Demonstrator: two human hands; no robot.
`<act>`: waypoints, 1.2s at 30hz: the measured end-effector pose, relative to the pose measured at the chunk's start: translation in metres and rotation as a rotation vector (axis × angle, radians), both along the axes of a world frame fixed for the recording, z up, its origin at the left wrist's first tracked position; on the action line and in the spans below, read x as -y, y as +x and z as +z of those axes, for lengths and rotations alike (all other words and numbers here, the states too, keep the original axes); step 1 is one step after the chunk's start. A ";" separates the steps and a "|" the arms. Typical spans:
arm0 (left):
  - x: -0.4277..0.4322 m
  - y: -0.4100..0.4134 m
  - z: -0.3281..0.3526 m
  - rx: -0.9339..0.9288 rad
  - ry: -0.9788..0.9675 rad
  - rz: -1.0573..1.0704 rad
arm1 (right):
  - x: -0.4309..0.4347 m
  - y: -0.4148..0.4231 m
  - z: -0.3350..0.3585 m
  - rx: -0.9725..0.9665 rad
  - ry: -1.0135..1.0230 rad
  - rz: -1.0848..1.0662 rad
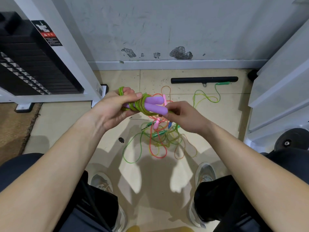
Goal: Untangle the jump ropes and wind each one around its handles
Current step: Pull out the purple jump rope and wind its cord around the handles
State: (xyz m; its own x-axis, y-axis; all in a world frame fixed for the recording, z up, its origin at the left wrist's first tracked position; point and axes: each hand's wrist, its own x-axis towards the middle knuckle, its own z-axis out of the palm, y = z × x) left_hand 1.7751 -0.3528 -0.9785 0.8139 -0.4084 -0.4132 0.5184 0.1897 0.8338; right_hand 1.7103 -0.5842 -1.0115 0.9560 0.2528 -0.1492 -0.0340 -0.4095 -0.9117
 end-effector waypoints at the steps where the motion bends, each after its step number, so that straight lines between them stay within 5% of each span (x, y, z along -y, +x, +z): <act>1: -0.001 0.001 0.001 0.018 0.015 -0.044 | 0.003 0.001 0.003 0.021 -0.056 -0.003; 4: 0.001 -0.003 0.003 0.085 0.149 -0.132 | 0.011 0.002 0.001 0.058 -0.420 -0.015; 6: 0.005 -0.008 0.002 0.139 0.257 -0.167 | 0.013 0.001 0.001 0.054 -0.491 -0.043; 13: 0.012 -0.012 -0.010 0.611 0.659 -0.274 | -0.005 -0.003 0.019 -0.209 -0.046 -0.075; 17: 0.016 -0.012 -0.022 0.729 0.826 -0.042 | -0.025 -0.009 0.018 -0.317 0.145 -0.192; 26: 0.033 -0.021 -0.032 0.552 0.656 0.335 | -0.078 -0.046 -0.014 0.221 -0.222 -0.239; 36: 0.035 -0.025 -0.036 0.267 0.450 0.427 | -0.071 -0.043 -0.024 0.671 -0.592 -0.301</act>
State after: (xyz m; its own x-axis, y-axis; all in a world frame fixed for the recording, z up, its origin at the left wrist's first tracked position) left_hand 1.7506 -0.3876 -1.0150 0.9634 0.1369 -0.2304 0.2407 -0.0637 0.9685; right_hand 1.6677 -0.5129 -1.0354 0.9013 0.0406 0.4313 0.2431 -0.8715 -0.4258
